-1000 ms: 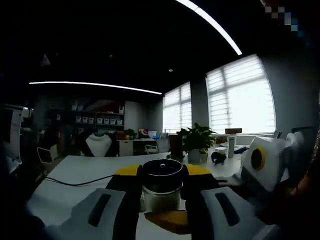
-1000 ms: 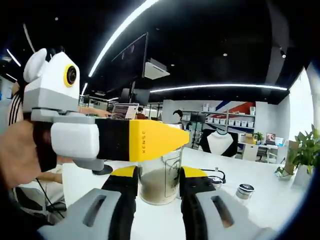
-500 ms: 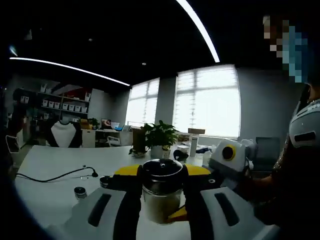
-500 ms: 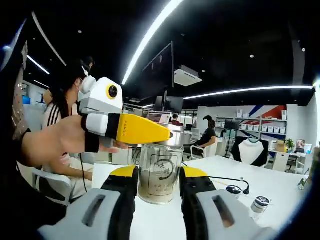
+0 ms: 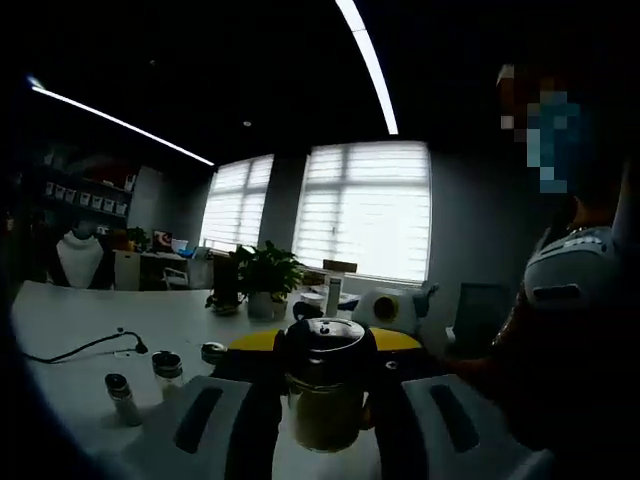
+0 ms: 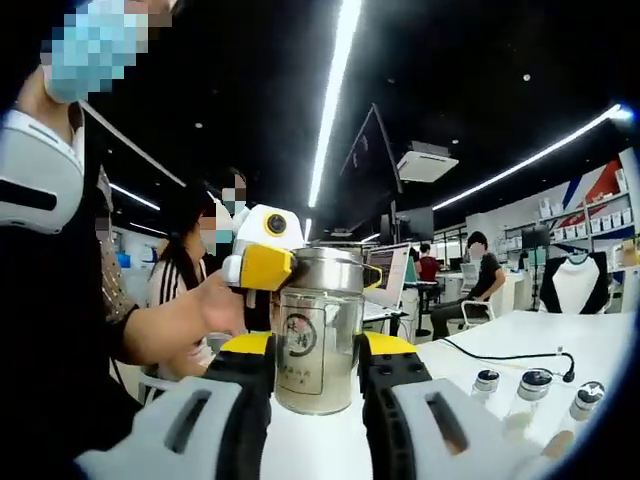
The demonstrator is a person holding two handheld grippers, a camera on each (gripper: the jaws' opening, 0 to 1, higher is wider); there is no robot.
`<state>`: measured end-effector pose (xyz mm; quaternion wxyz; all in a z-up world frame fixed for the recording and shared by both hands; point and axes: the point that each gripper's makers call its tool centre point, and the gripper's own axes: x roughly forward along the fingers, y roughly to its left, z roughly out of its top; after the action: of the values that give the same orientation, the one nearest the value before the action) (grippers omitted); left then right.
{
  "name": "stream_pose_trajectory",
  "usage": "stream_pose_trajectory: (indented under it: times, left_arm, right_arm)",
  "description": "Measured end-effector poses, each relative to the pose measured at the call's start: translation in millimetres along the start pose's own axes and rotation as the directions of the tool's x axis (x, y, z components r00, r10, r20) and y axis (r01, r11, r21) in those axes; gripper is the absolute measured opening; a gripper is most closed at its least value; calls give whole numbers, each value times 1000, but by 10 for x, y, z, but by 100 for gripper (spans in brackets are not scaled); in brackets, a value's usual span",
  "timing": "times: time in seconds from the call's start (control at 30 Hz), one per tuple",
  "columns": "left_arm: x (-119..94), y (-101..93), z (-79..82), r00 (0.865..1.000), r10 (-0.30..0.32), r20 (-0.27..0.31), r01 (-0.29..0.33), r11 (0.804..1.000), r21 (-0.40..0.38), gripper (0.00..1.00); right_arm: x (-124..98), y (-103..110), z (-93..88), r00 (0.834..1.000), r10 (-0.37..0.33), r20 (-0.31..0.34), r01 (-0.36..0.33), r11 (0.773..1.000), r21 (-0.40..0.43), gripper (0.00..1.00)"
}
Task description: Rotate the seasoning bottle until the label or dispensing opening points toward the visible target arrow and the bottle remains upright within the marked orientation range
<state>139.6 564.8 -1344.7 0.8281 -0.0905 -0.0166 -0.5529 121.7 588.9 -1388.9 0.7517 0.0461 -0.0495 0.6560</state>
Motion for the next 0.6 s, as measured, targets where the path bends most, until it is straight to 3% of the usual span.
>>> stream_pose_trajectory:
  times: [0.17,0.27,0.4,0.5,0.53,0.6]
  left_arm:
    - [7,88,26,997,73,22,-74,997,33,33]
    - [-8,159,36,991,126,31,-128,990,52,32]
    - [-19,263,15,976,213,32,-215,974,74,32]
    - [-6,325,-41,957,289,14,-289,951,113,32]
    - [-3,329,-47,955,296,12,-295,948,119,32]
    - [7,374,-96,937,350,-4,-345,927,148,33]
  right_arm:
    - [72,-93,-5,993,-113,17,113,993,40,29]
    - [92,-221,-13,976,-218,1,218,976,-3,29]
    - [116,-333,-45,946,-324,-22,323,946,-10,29]
    - [119,-446,-117,900,-432,-60,431,902,-38,29]
    - [119,-457,-123,895,-441,-64,439,897,-43,29]
    - [136,-507,-183,866,-491,-96,484,871,-87,29]
